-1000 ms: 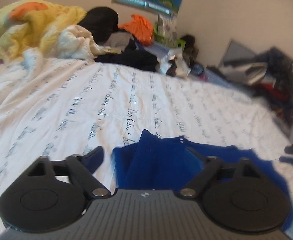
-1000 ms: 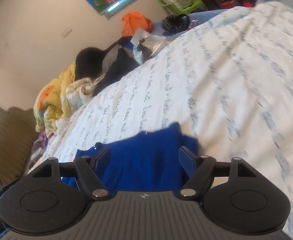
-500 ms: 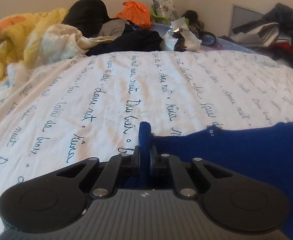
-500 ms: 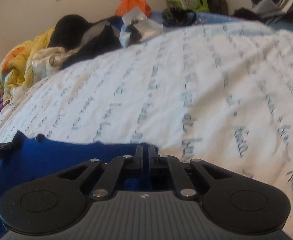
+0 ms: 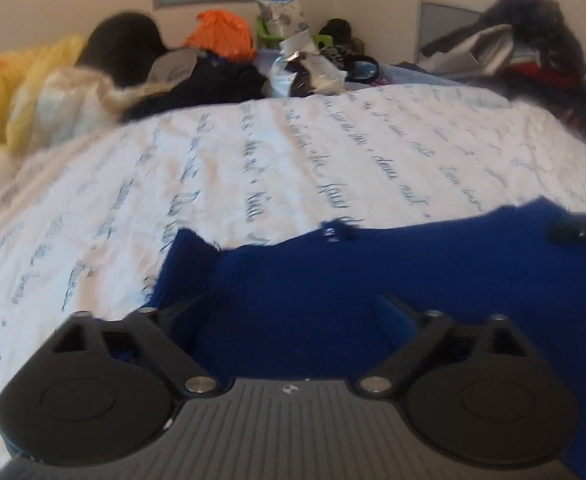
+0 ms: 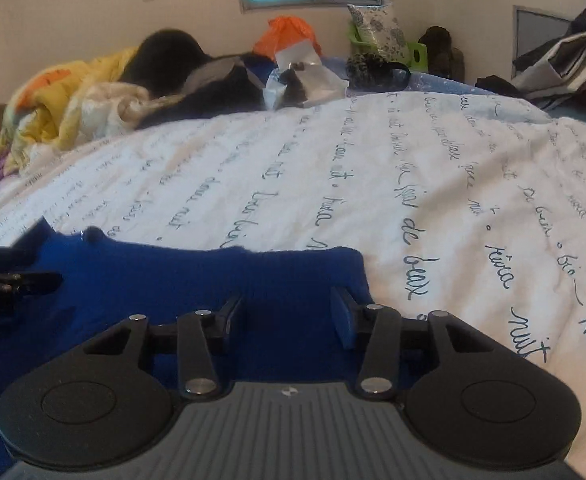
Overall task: Fold small clothes
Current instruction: 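Open both tools and release the folded sweater edge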
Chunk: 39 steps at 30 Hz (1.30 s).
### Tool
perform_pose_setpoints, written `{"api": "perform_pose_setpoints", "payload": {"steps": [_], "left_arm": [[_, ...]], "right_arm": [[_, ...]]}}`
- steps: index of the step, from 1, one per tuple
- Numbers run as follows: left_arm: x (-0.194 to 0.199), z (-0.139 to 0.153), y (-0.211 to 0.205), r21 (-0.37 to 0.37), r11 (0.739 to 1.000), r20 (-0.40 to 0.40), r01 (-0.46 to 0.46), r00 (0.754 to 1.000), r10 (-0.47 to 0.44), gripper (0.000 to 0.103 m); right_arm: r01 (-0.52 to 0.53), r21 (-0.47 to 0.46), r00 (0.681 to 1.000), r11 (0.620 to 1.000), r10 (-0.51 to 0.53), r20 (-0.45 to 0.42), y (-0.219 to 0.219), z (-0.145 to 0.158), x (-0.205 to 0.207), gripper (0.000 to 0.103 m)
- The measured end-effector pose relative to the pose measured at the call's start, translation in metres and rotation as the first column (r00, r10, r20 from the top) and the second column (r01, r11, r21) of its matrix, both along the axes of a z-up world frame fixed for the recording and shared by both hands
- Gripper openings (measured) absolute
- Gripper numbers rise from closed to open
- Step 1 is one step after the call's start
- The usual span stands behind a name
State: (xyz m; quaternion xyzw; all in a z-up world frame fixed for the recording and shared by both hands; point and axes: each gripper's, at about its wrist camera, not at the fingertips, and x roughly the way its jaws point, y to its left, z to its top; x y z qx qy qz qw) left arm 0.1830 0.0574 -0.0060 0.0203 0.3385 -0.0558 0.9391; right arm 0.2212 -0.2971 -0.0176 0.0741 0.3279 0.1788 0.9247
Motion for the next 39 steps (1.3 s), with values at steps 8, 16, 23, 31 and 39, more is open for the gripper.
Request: {"api": "perform_pose_setpoints", "payload": {"steps": [8, 16, 23, 31, 39], "left_arm": [[-0.039, 0.020, -0.021, 0.124, 0.992, 0.067, -0.019, 0.998, 0.011, 0.089], [-0.061, -0.001, -0.019, -0.029, 0.998, -0.008, 0.063, 0.998, -0.063, 0.103], [-0.095, 0.006, -0.013, -0.034, 0.998, -0.067, 0.051, 0.996, -0.053, 0.102], [-0.129, 0.020, -0.023, 0.012, 0.997, -0.028, 0.071, 0.997, -0.070, 0.096], [-0.161, 0.011, -0.029, 0.054, 0.996, -0.034, 0.074, 0.997, -0.072, 0.096]], "right_arm": [[0.069, 0.066, 0.995, 0.995, -0.064, -0.076, -0.013, 0.019, -0.013, 0.051], [-0.059, -0.112, 0.998, 0.992, 0.059, -0.001, 0.033, 0.002, -0.037, 0.084], [-0.053, -0.163, 0.998, 0.985, 0.049, -0.029, 0.042, 0.025, -0.065, 0.087], [-0.037, -0.193, 0.999, 0.981, 0.034, -0.019, 0.042, 0.034, -0.095, 0.088], [-0.078, -0.188, 0.996, 0.979, 0.070, -0.052, 0.044, 0.014, -0.134, 0.099]]}}
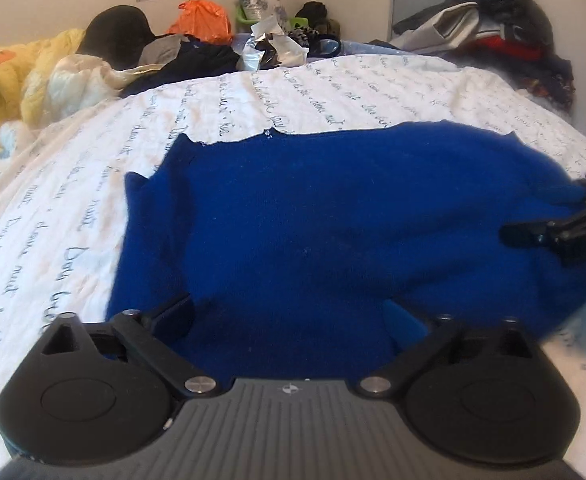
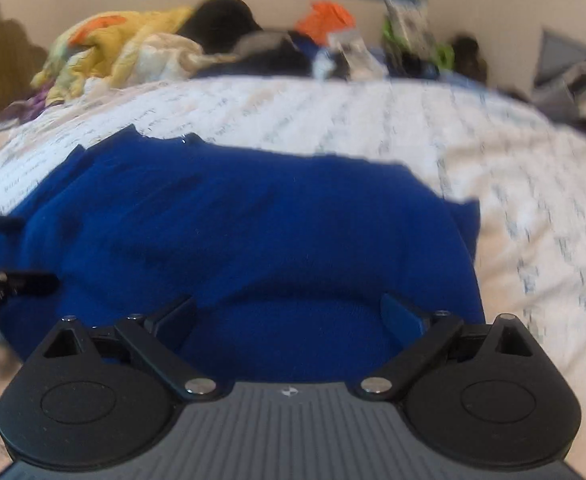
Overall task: Fold small clothes
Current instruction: 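Open both tools and release the folded sweater edge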
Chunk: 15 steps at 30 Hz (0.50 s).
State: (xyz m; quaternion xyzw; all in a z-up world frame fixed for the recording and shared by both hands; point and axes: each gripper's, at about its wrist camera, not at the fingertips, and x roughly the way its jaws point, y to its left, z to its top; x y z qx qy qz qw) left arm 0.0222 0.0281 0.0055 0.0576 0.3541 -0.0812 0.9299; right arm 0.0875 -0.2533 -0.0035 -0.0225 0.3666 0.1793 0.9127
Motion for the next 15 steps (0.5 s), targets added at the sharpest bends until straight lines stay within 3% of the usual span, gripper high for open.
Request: {"api": "perform_pose_setpoints", "payload": {"steps": [3, 4, 5, 8, 10, 11, 13, 15], "left_arm": [[-0.005, -0.011, 0.004, -0.013, 1.000, -0.034, 0.022, 0.999, -0.023, 0.103], [-0.011, -0.014, 0.006, -0.012, 0.999, 0.012, 0.037, 0.999, -0.037, 0.103], [-0.012, -0.014, 0.007, -0.016, 0.999, 0.015, 0.033, 0.999, -0.033, 0.103], [-0.021, -0.002, 0.006, -0.033, 0.999, -0.007, 0.004, 1.000, -0.005, 0.096], [-0.027, -0.009, 0.008, -0.024, 1.000, -0.023, 0.004, 1.000, -0.005, 0.102], [-0.031, -0.013, 0.010, -0.020, 1.000, 0.015, 0.010, 1.000, -0.010, 0.103], [-0.035, -0.010, 0.012, -0.034, 0.999, 0.009, -0.006, 1.000, 0.006, 0.103], [-0.044, 0.000, 0.015, -0.082, 0.996, -0.006, -0.046, 0.999, 0.045, 0.097]], "right_arm": [[-0.009, 0.019, 1.000, 1.000, 0.008, 0.014, -0.003, 0.005, -0.015, 0.101], [-0.012, -0.012, 1.000, 1.000, 0.011, -0.008, -0.002, -0.007, -0.015, 0.102], [-0.038, -0.037, 0.997, 0.999, 0.040, 0.065, -0.001, -0.012, -0.022, 0.103], [0.009, -0.031, 1.000, 0.999, -0.009, -0.010, -0.001, 0.003, -0.023, 0.103], [-0.012, -0.022, 1.000, 1.000, 0.012, 0.018, 0.000, 0.009, -0.035, 0.103], [-0.037, -0.031, 0.999, 0.999, 0.037, 0.002, -0.001, 0.001, -0.037, 0.103], [-0.077, -0.032, 0.995, 0.997, 0.079, 0.069, -0.006, -0.014, -0.049, 0.103], [-0.055, -0.016, 0.998, 0.998, 0.055, 0.021, -0.010, -0.005, -0.050, 0.103]]}}
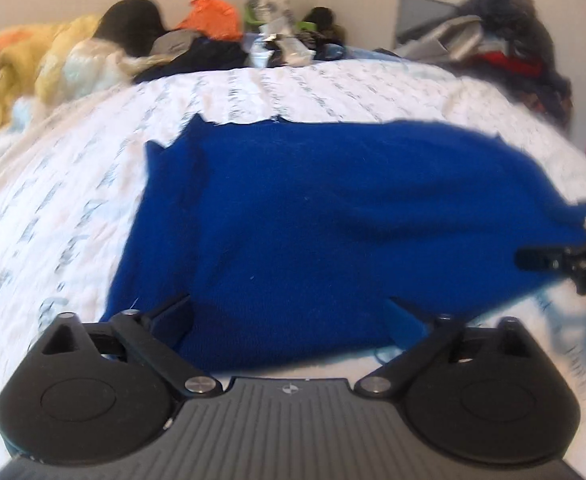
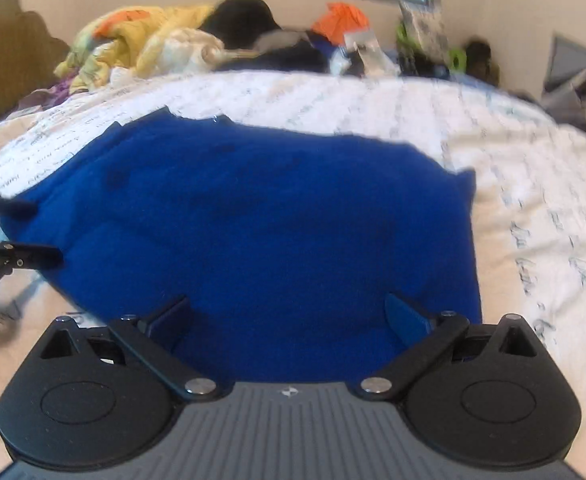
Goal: Fold small clothes
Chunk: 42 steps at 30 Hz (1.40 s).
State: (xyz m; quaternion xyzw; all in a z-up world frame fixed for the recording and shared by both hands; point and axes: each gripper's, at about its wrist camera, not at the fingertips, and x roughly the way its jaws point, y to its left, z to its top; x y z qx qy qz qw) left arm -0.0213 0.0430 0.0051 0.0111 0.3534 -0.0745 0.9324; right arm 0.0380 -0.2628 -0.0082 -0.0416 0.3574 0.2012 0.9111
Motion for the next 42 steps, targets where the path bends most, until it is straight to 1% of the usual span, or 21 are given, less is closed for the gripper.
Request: {"api": "perform_pose_setpoints", "payload": {"steps": [3, 5, 6, 9, 13, 16, 19, 22, 24, 26, 28, 30, 31, 34, 35, 36, 37, 39, 40, 41, 42], "left_arm": [[-0.024, 0.011, 0.018, -0.137, 0.987, 0.016, -0.082, 0.996, 0.085, 0.102], [-0.033, 0.010, 0.034, -0.244, 0.956, -0.037, -0.165, 0.986, 0.161, 0.102], [-0.036, 0.007, 0.042, -0.296, 0.932, -0.078, -0.211, 0.977, 0.196, 0.101], [-0.044, 0.004, 0.061, -0.449, 0.836, -0.130, -0.315, 0.949, 0.288, 0.101], [-0.043, -0.001, 0.079, -0.607, 0.676, -0.172, -0.418, 0.900, 0.401, 0.102], [-0.034, 0.000, 0.081, -0.633, 0.616, -0.189, -0.469, 0.865, 0.464, 0.100], [-0.022, 0.005, 0.077, -0.593, 0.632, -0.178, -0.500, 0.846, 0.502, 0.095], [-0.019, 0.008, 0.068, -0.517, 0.670, -0.152, -0.533, 0.827, 0.541, 0.076], [-0.016, 0.008, 0.060, -0.431, 0.704, -0.137, -0.564, 0.812, 0.567, 0.035], [-0.009, 0.005, 0.057, -0.334, 0.734, -0.131, -0.591, 0.800, 0.585, 0.012], [-0.006, 0.009, 0.052, -0.300, 0.741, -0.134, -0.601, 0.796, 0.591, 0.010], [0.000, 0.021, 0.034, -0.238, 0.773, -0.106, -0.588, 0.807, 0.581, 0.008], [0.005, 0.031, 0.018, -0.217, 0.811, -0.055, -0.544, 0.836, 0.546, 0.008], [0.017, 0.068, -0.065, -0.090, 0.950, 0.162, -0.297, 0.937, 0.309, 0.008], [0.018, 0.077, -0.100, -0.030, 0.980, 0.222, -0.196, 0.955, 0.198, 0.007], [0.017, 0.081, -0.134, 0.023, 0.996, 0.256, -0.087, 0.964, 0.078, 0.007], [0.015, 0.081, -0.166, 0.066, 0.997, 0.264, 0.029, 0.963, -0.046, 0.007], [0.011, 0.064, -0.217, 0.134, 0.966, 0.233, 0.219, 0.941, -0.246, 0.008], [0.010, 0.051, -0.235, 0.160, 0.948, 0.204, 0.274, 0.931, -0.303, 0.008], [0.009, 0.037, -0.248, 0.171, 0.937, 0.168, 0.306, 0.928, -0.333, 0.008], [0.008, 0.027, -0.255, 0.165, 0.931, 0.137, 0.325, 0.928, -0.347, 0.008]], "right_arm": [[0.038, 0.022, 0.999, 0.999, -0.037, -0.013, -0.008, 0.003, -0.013, 0.103], [0.011, 0.000, 0.998, 1.000, -0.011, 0.062, -0.011, -0.010, -0.027, 0.103], [0.008, 0.018, 0.998, 1.000, -0.009, 0.064, -0.013, -0.008, -0.029, 0.103], [0.022, 0.041, 0.998, 0.999, -0.025, 0.057, -0.014, -0.010, -0.024, 0.103], [0.023, 0.023, 0.998, 0.999, -0.024, 0.060, -0.013, -0.008, -0.025, 0.103], [0.026, 0.075, 0.998, 0.997, -0.030, 0.057, -0.022, -0.010, -0.026, 0.103], [0.029, 0.153, 0.998, 0.988, -0.037, 0.050, -0.032, -0.011, -0.023, 0.103], [0.033, 0.222, 0.998, 0.974, -0.043, 0.040, -0.042, -0.012, -0.022, 0.103], [0.032, 0.244, 0.998, 0.969, -0.043, 0.036, -0.044, -0.011, -0.021, 0.103], [0.034, 0.259, 0.998, 0.965, -0.045, 0.034, -0.046, -0.011, -0.021, 0.103], [0.043, 0.303, 0.998, 0.952, -0.055, 0.033, -0.051, -0.010, -0.022, 0.103], [0.072, 0.415, 0.995, 0.907, -0.093, 0.031, -0.067, -0.007, -0.026, 0.103], [0.093, 0.515, 0.994, 0.852, -0.114, 0.008, -0.081, -0.004, -0.026, 0.103], [0.158, 0.806, 0.987, 0.570, -0.113, -0.113, -0.134, 0.004, -0.008, 0.103], [0.167, 0.851, 0.986, 0.499, -0.111, -0.128, -0.149, 0.009, 0.001, 0.103], [0.168, 0.876, 0.985, 0.451, -0.116, -0.128, -0.162, 0.015, 0.012, 0.103], [0.167, 0.886, 0.984, 0.433, -0.128, -0.122, -0.173, 0.022, 0.022, 0.103], [0.181, 0.873, 0.981, 0.452, -0.144, -0.129, -0.186, 0.032, 0.045, 0.103], [0.190, 0.859, 0.981, 0.476, -0.132, -0.144, -0.188, 0.034, 0.057, 0.103], [0.231, 0.831, 0.972, 0.506, -0.076, -0.224, -0.187, 0.030, 0.084, 0.103], [0.231, 0.831, 0.972, 0.506, -0.076, -0.224, -0.187, 0.030, 0.084, 0.103]]}}
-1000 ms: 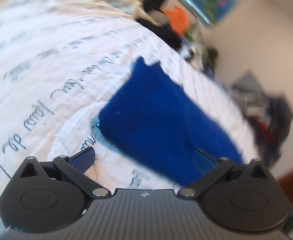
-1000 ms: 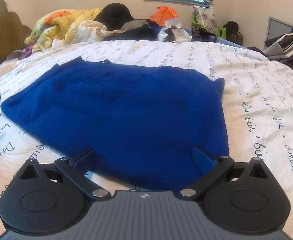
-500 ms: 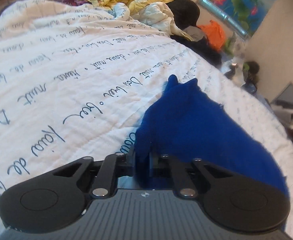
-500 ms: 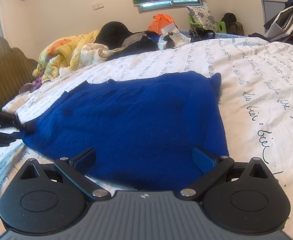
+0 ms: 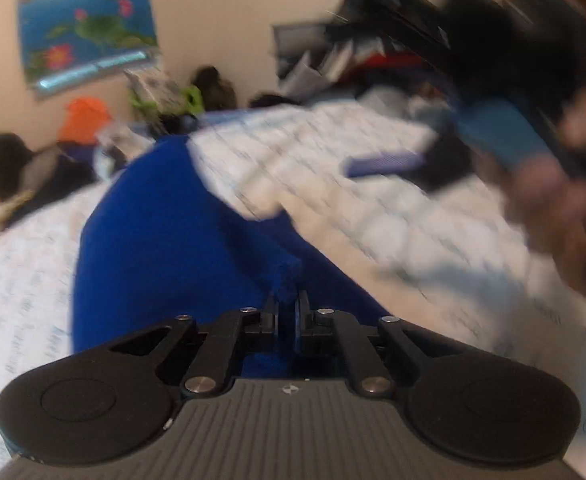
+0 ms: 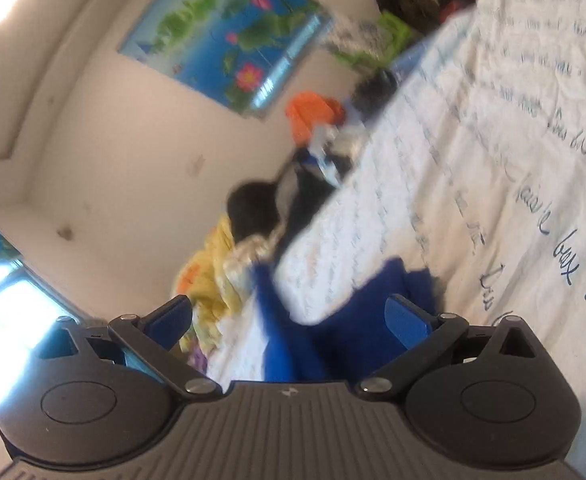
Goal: Fold small clothes
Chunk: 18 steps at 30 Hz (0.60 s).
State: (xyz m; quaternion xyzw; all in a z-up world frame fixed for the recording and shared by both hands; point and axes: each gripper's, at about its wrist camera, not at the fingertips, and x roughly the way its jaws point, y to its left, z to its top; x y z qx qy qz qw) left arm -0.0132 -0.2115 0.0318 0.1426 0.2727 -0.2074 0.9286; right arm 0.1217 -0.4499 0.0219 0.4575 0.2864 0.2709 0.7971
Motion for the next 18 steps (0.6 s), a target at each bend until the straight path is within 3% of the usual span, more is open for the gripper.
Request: {"api": "perform_pose_setpoints", "payload": {"steps": [2, 6, 10, 13, 15, 16, 17, 18], "left_arm": [[-0.006, -0.010, -0.003, -0.005, 1.000, -0.020, 0.006, 1.000, -0.006, 0.008], [-0.012, -0.007, 0.010, -0.026, 1.000, -0.004, 0.012, 1.000, -0.012, 0.008], [-0.018, 0.009, 0.014, -0.069, 0.996, 0.035, 0.052, 0.998, -0.049, 0.007], [-0.021, 0.005, 0.006, -0.034, 0.993, 0.048, 0.111, 0.993, -0.109, 0.006], [-0.018, -0.006, 0.000, -0.002, 0.991, 0.014, 0.135, 0.991, -0.135, 0.006], [-0.018, -0.012, -0.003, 0.015, 0.990, -0.004, 0.141, 0.990, -0.141, 0.005], [-0.020, -0.015, -0.006, 0.035, 0.988, -0.006, 0.150, 0.989, -0.150, 0.005], [-0.022, -0.017, -0.008, 0.045, 0.985, 0.002, 0.166, 0.986, -0.166, 0.005]], "right_arm": [[-0.081, 0.008, 0.993, 0.997, 0.081, -0.086, 0.009, -0.011, 0.017, 0.103], [-0.221, -0.026, 0.966, 0.975, 0.216, -0.139, 0.038, -0.026, 0.028, 0.103], [-0.278, -0.048, 0.941, 0.959, 0.263, -0.213, 0.059, -0.040, 0.047, 0.103], [-0.302, -0.049, 0.924, 0.952, 0.279, -0.262, 0.068, -0.050, 0.063, 0.103], [-0.318, -0.066, 0.923, 0.946, 0.292, -0.252, 0.073, -0.051, 0.070, 0.100], [-0.323, -0.110, 0.927, 0.940, 0.291, -0.235, 0.076, -0.047, 0.070, 0.071], [-0.315, -0.196, 0.935, 0.929, 0.269, -0.230, 0.078, -0.041, 0.069, 0.022], [-0.307, -0.303, 0.941, 0.902, 0.239, -0.242, 0.081, -0.035, 0.068, 0.012]]}}
